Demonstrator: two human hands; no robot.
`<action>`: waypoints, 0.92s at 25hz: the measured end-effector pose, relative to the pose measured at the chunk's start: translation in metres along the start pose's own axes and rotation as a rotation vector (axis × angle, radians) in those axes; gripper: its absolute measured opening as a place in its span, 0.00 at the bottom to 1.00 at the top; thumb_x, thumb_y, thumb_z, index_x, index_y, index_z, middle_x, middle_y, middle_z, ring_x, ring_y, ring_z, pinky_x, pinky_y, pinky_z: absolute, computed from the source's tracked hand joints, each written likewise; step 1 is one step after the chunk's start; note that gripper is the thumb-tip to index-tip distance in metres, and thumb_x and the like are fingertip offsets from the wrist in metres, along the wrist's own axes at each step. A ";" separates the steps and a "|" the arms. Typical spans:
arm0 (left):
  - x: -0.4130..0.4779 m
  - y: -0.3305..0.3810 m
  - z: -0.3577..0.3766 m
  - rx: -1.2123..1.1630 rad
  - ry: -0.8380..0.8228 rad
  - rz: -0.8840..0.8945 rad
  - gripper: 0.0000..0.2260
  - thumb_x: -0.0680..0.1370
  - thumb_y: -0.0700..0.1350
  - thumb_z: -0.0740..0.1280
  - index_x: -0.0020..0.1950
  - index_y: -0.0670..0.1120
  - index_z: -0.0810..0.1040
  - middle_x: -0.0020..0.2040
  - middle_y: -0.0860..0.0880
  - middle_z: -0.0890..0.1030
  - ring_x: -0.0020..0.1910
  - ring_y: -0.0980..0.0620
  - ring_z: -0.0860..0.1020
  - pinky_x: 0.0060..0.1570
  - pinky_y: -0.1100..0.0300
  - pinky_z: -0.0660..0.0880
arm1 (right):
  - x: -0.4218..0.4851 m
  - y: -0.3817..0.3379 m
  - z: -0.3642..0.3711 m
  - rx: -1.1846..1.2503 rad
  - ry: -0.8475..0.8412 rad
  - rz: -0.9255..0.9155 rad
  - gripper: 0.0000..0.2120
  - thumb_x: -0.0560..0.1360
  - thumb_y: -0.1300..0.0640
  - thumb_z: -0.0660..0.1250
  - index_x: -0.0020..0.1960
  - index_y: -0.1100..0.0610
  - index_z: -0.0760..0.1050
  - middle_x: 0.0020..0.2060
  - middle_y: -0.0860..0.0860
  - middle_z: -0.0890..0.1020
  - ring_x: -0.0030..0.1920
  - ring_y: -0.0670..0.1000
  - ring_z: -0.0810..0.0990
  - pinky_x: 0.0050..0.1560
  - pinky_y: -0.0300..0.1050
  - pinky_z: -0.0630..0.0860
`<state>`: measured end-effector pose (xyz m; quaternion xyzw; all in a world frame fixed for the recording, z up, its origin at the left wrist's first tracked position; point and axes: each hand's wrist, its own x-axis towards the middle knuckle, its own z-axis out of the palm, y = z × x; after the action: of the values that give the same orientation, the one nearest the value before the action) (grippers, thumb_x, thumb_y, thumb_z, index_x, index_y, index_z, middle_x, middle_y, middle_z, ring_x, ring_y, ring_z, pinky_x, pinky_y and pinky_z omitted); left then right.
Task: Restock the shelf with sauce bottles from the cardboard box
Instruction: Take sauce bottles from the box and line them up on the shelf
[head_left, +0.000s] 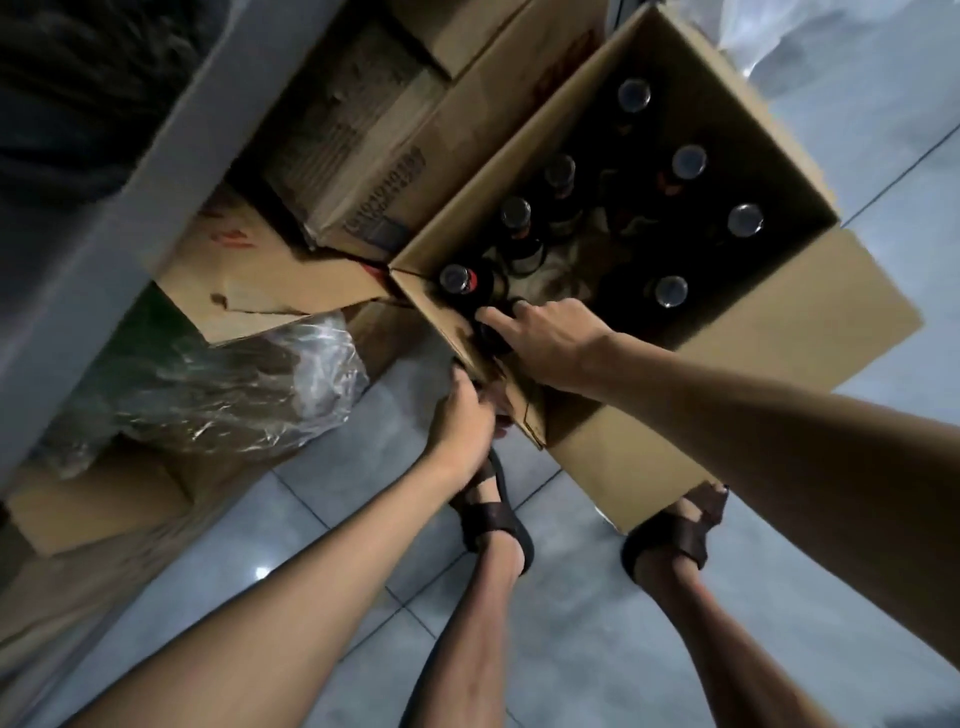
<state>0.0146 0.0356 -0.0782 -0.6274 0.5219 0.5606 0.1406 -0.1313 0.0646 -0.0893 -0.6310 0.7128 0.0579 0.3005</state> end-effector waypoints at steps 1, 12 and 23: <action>0.002 -0.001 -0.001 0.027 -0.023 0.016 0.10 0.82 0.43 0.62 0.63 0.44 0.67 0.49 0.43 0.82 0.41 0.45 0.84 0.44 0.51 0.83 | 0.005 -0.001 0.005 -0.020 0.017 -0.009 0.21 0.83 0.57 0.51 0.75 0.51 0.57 0.53 0.57 0.79 0.49 0.59 0.82 0.37 0.50 0.68; 0.008 -0.003 -0.012 0.010 -0.090 -0.060 0.23 0.79 0.43 0.67 0.72 0.46 0.65 0.53 0.42 0.83 0.45 0.43 0.85 0.47 0.47 0.82 | 0.011 0.012 -0.014 0.021 -0.018 -0.042 0.17 0.80 0.55 0.58 0.68 0.54 0.69 0.49 0.56 0.83 0.49 0.59 0.82 0.42 0.49 0.74; -0.138 0.129 -0.033 0.174 -0.212 0.409 0.41 0.63 0.55 0.78 0.72 0.62 0.62 0.66 0.61 0.73 0.64 0.63 0.72 0.64 0.62 0.68 | -0.162 0.031 -0.258 0.633 0.466 0.324 0.12 0.68 0.45 0.67 0.40 0.54 0.75 0.32 0.50 0.78 0.36 0.53 0.76 0.36 0.48 0.73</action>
<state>-0.0477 0.0256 0.1026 -0.4320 0.6667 0.5929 0.1319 -0.2486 0.0915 0.1925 -0.3837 0.8341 -0.2618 0.2974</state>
